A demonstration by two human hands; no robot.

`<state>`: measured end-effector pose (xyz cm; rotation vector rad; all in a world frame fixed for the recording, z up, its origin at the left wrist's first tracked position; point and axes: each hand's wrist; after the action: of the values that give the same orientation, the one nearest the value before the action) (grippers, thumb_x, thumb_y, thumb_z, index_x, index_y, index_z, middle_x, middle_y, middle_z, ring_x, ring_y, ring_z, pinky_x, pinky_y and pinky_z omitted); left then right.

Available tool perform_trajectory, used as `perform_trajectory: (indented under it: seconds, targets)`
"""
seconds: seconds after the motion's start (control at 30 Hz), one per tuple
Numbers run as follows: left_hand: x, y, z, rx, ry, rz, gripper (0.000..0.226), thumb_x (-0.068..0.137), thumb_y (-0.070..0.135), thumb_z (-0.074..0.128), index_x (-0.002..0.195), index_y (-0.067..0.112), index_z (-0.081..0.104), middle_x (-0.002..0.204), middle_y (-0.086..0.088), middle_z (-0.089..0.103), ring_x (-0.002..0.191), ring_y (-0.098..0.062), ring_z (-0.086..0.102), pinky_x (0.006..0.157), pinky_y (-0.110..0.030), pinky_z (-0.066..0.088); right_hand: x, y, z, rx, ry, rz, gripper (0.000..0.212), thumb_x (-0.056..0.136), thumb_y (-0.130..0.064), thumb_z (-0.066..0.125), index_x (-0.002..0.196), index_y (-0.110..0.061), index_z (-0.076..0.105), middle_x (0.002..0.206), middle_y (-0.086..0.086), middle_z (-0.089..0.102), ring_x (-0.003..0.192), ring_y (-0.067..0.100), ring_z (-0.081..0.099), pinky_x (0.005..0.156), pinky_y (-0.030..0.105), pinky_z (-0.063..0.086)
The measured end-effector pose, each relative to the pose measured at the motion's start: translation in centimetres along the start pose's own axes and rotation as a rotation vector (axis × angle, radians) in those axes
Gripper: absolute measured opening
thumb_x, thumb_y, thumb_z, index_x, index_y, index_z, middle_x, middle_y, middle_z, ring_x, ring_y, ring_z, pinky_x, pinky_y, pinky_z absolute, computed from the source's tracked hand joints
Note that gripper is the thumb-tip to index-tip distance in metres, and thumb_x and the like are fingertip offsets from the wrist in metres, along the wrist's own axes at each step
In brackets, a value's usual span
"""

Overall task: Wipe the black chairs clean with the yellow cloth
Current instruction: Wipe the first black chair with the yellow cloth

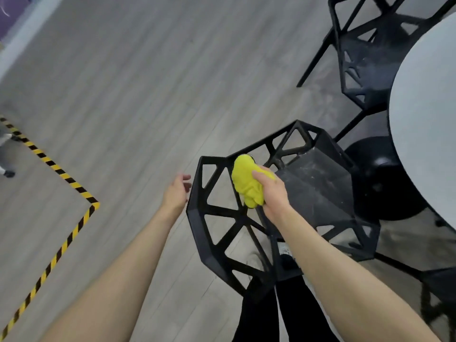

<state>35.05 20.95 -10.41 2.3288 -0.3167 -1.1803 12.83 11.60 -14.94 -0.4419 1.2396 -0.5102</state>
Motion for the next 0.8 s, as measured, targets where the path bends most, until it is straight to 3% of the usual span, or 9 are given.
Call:
perform_trajectory:
  seconds: [0.07,0.17,0.3,0.37,0.43,0.5,0.63,0.73,0.8]
  targets:
    - [1.5,-0.2,1.8,-0.003,-0.014,-0.068,0.055,0.105,0.053,0.025,0.118,0.023,0.069,0.115,-0.011,0.075,0.109,-0.031,0.070,0.091,-0.040,0.057,3.5,0.6,2.6,-0.087,0.043,-0.092,0.033,0.086,-0.042,0.080,0.119,-0.043,0.074,0.125,-0.002,0.075,0.116,0.022,0.072,0.103,0.049,0.059]
    - [2.8,-1.3,2.9,-0.005,0.031,-0.103,0.065,0.084,0.066,0.027,0.107,0.028,0.074,0.115,-0.003,0.078,0.113,-0.032,0.071,0.106,-0.049,0.056,6.5,2.1,6.8,-0.229,0.039,-0.189,0.032,0.100,-0.040,0.068,0.131,-0.046,0.064,0.134,-0.010,0.064,0.123,0.016,0.062,0.109,0.042,0.053]
    - [3.3,-3.0,2.6,0.014,0.126,-0.051,0.070,0.083,0.073,0.026,0.108,0.027,0.073,0.116,-0.004,0.079,0.114,-0.029,0.070,0.107,-0.051,0.052,3.9,5.1,11.7,-0.338,-0.127,-0.456,0.049,0.106,-0.026,0.063,0.154,-0.033,0.053,0.156,-0.014,0.052,0.144,0.005,0.048,0.119,0.030,0.041]
    - [3.4,-3.3,2.6,0.042,0.143,-0.014,0.059,0.087,0.068,0.024,0.094,0.026,0.066,0.109,-0.008,0.076,0.106,-0.031,0.067,0.100,-0.049,0.052,2.5,6.2,12.1,-0.373,-0.284,-0.691,0.052,0.104,-0.009,0.064,0.155,-0.019,0.054,0.163,-0.005,0.048,0.157,0.011,0.034,0.124,0.036,0.037]
    - [3.6,-3.7,2.6,0.043,0.141,-0.019,0.062,0.088,0.069,0.024,0.099,0.027,0.069,0.113,-0.008,0.076,0.111,-0.031,0.068,0.104,-0.047,0.051,3.7,6.6,10.5,-0.470,-0.396,-0.856,0.053,0.101,0.006,0.061,0.152,-0.007,0.055,0.163,0.006,0.048,0.160,0.019,0.029,0.128,0.042,0.033]
    - [3.8,-4.1,2.6,0.014,0.160,-0.070,0.079,0.084,0.079,0.023,0.120,0.031,0.074,0.125,-0.007,0.077,0.123,-0.032,0.068,0.115,-0.051,0.048,6.4,6.7,8.2,-0.557,-0.371,-0.820,0.053,0.102,0.005,0.059,0.153,-0.010,0.055,0.165,0.007,0.046,0.159,0.019,0.033,0.129,0.040,0.032]
    - [4.0,-4.4,2.7,0.010,0.137,-0.071,0.076,0.083,0.084,0.020,0.105,0.045,0.081,0.115,-0.004,0.080,0.117,-0.032,0.071,0.110,-0.052,0.052,8.7,6.5,7.0,-0.549,-0.085,-0.540,0.054,0.103,-0.010,0.059,0.155,-0.024,0.054,0.167,0.000,0.044,0.157,0.017,0.036,0.127,0.041,0.034]
    - [4.3,-4.8,2.5,0.005,0.168,-0.097,0.107,0.076,0.097,0.016,0.137,0.029,0.072,0.136,-0.010,0.074,0.133,-0.033,0.064,0.121,-0.055,0.043,3.6,7.7,8.7,-0.531,-0.166,-0.557,0.057,0.102,-0.007,0.061,0.156,-0.023,0.052,0.167,0.001,0.043,0.160,0.015,0.029,0.128,0.023,0.024]
    - [3.8,-4.2,2.4,0.050,0.161,-0.125,0.115,0.074,0.097,0.014,0.138,0.021,0.072,0.139,-0.010,0.072,0.135,-0.032,0.062,0.123,-0.053,0.041,0.8,8.1,6.9,-0.567,-0.294,-0.643,0.054,0.101,-0.006,0.065,0.151,-0.024,0.059,0.161,-0.003,0.051,0.156,0.011,0.037,0.125,0.027,0.034]
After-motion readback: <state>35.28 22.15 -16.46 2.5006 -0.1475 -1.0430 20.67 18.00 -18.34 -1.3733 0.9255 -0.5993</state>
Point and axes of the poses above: each hand's wrist, its own x-axis towards the middle knuckle, its own z-axis out of the palm, y = z × x
